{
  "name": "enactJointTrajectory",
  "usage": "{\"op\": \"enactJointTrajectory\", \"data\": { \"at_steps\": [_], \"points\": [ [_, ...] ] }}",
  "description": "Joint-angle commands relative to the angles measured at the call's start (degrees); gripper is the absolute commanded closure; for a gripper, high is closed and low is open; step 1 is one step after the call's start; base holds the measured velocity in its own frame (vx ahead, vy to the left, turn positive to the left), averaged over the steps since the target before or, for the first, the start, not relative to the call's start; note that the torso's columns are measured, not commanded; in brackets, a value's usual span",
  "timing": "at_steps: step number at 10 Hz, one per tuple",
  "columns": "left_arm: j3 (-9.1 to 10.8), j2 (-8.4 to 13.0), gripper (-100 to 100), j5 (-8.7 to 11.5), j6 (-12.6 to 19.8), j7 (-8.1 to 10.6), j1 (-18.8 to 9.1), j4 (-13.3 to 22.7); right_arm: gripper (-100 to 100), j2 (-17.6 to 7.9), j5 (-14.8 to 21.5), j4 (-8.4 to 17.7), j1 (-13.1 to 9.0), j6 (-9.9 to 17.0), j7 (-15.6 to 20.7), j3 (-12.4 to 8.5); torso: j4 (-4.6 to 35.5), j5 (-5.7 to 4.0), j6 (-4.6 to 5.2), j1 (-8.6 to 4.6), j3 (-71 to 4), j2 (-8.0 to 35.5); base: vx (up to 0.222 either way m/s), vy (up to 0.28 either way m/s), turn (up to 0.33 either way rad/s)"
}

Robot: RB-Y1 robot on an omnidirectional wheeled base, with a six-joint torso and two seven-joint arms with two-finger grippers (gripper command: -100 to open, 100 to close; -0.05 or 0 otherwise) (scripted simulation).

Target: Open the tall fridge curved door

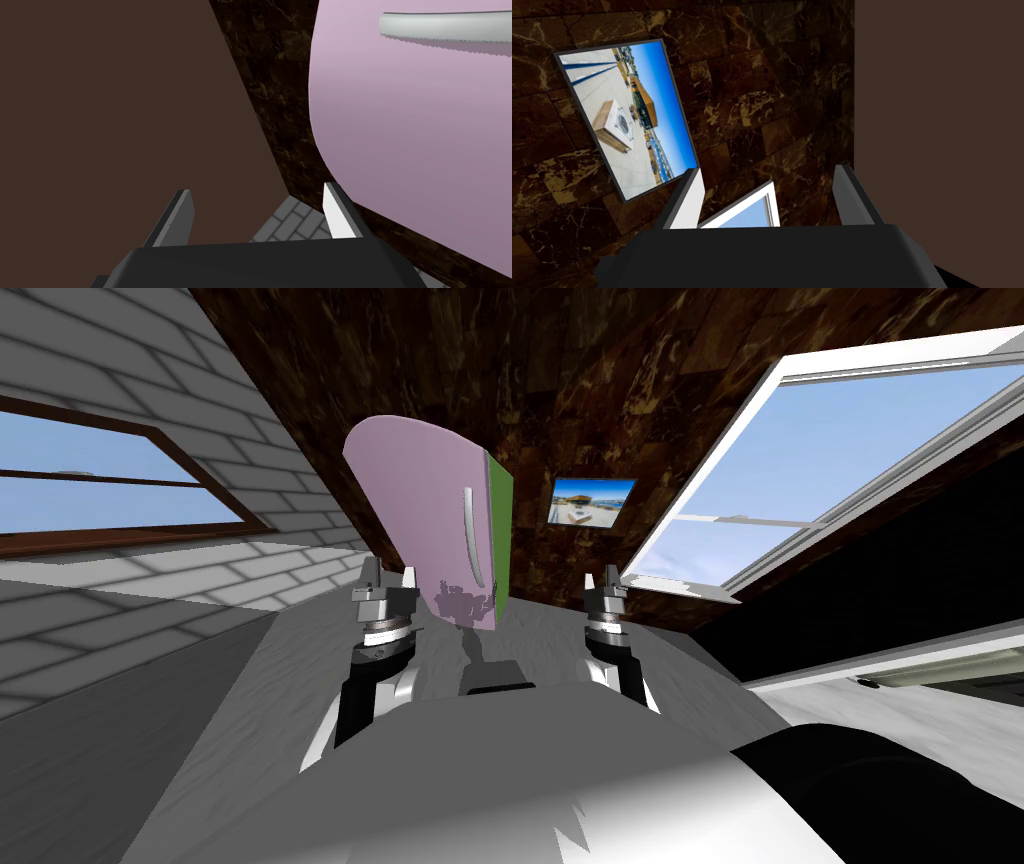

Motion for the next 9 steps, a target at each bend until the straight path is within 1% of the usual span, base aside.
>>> {"op": "enactJointTrajectory", "data": {
  "at_steps": [1,3,9],
  "points": [
    [0.0,0.0,0,0.0,0.0,0.0,0.0,0.0,0,0.0,0.0,0.0,0.0,0.0,0.0,0.0,2.35,0.0,0.0,0.0,-4.67,2.32,0.0,0.0,0.0],
    [0.0,0.0,0,0.0,0.0,0.0,0.0,-0.01,0,0.0,0.0,-0.01,0.0,0.0,0.0,0.0,10.06,0.0,0.0,0.0,-20.14,10.03,0.0,0.0,0.0],
    [0.0,0.0,0,0.0,-0.01,0.0,0.0,-0.02,0,0.0,0.0,-0.02,0.0,-0.01,0.0,0.0,35.37,0.0,0.0,0.0,-70.73,35.39,0.0,0.0,0.0]
  ]
}}
